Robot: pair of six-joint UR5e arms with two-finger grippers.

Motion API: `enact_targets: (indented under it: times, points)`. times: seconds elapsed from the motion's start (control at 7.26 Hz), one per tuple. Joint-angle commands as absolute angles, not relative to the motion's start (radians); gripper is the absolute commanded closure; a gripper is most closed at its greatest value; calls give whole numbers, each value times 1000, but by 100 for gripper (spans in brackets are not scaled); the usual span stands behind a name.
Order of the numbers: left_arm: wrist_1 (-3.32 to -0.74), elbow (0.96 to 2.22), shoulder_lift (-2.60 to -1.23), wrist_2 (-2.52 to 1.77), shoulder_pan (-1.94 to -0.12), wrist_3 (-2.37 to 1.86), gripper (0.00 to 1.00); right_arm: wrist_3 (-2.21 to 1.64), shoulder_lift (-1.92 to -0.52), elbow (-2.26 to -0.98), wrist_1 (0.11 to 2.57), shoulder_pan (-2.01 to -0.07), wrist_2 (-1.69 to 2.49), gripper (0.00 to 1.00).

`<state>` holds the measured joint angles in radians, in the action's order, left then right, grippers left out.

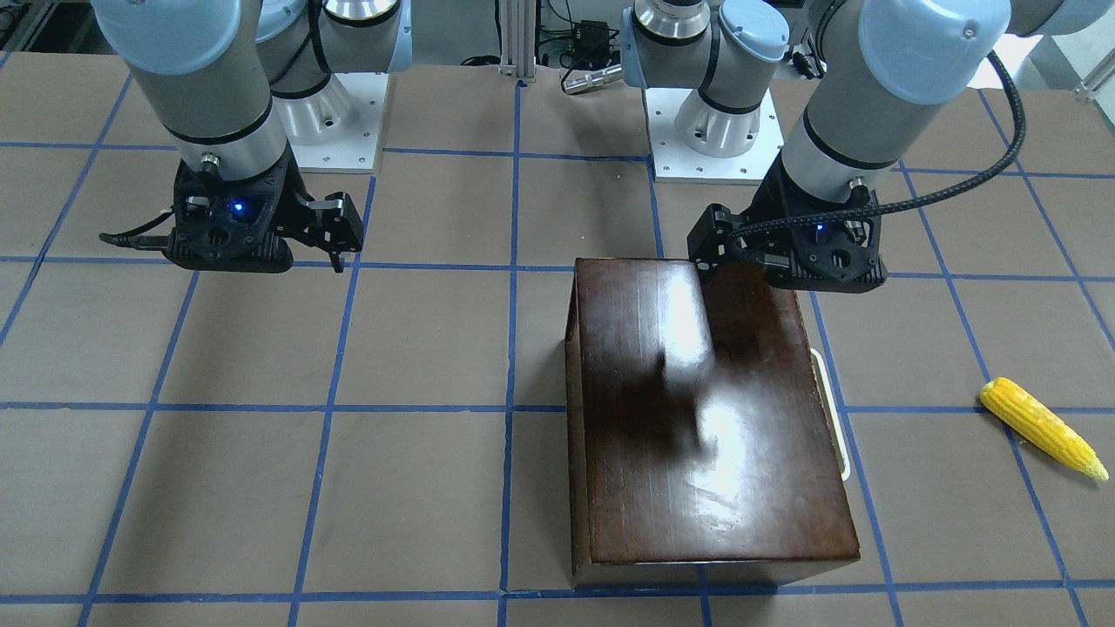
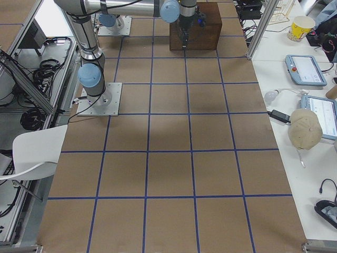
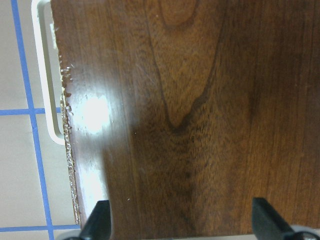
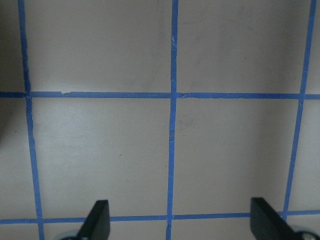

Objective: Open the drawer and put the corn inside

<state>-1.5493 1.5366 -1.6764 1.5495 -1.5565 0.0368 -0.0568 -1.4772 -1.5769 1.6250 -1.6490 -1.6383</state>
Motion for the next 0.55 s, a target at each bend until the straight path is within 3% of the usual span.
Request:
enact_targets:
  times: [0.0, 0.41]
  points:
    - [-1557, 1536, -1669, 1552, -1555, 35, 0, -57, -1477, -1577, 1625, -1649, -1638, 0]
    - [-1572, 1539, -1666, 1549, -1551, 35, 0, -57, -1477, -1577, 1624, -1649, -1638, 0]
